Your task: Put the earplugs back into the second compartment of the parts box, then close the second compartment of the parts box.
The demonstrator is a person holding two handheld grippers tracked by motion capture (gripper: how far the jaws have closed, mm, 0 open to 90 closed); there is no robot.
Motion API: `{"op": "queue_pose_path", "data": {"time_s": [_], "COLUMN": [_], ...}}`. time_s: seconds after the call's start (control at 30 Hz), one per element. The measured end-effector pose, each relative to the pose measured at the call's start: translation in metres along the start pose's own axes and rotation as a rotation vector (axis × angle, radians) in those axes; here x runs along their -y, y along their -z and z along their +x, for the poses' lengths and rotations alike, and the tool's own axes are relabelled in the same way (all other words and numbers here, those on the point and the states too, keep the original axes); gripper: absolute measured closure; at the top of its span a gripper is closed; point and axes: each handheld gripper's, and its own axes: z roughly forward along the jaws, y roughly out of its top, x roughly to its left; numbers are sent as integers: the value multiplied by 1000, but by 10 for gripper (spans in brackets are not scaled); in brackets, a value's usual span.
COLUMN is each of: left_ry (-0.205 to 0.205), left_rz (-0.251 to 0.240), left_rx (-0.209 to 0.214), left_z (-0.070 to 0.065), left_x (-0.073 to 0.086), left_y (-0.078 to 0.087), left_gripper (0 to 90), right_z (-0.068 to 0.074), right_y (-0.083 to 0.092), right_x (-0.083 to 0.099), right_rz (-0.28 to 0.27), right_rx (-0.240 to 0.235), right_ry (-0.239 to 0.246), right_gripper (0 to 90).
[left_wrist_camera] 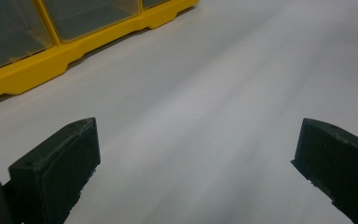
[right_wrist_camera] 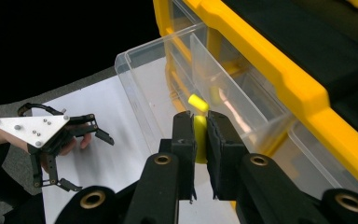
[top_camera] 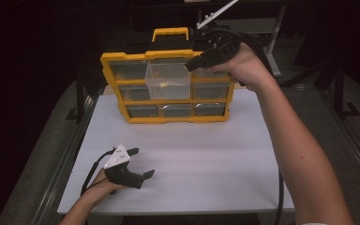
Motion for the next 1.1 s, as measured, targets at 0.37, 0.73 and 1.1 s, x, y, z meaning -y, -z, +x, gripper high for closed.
{"op": "queue_pose_path", "data": {"time_s": [0.37,0.73,1.1], "left_ry": [-5,-4,1], "left_rz": [1,1,-1], "left_rx": [3,3,-1], "left_z": [-1,-2,-1], "left_x": [0,0,0], "left_y": [0,0,1], "left_gripper": [0,0,0], "right_z": [-2,0,21], "right_y": [-27,-30,-19], "right_x": [-7,-7,-6], "right_rz": [41,43,17], "right_rx": [1,6,-84], "right_ry": [-8,-9,10], "right_gripper": [796,770,888]}}
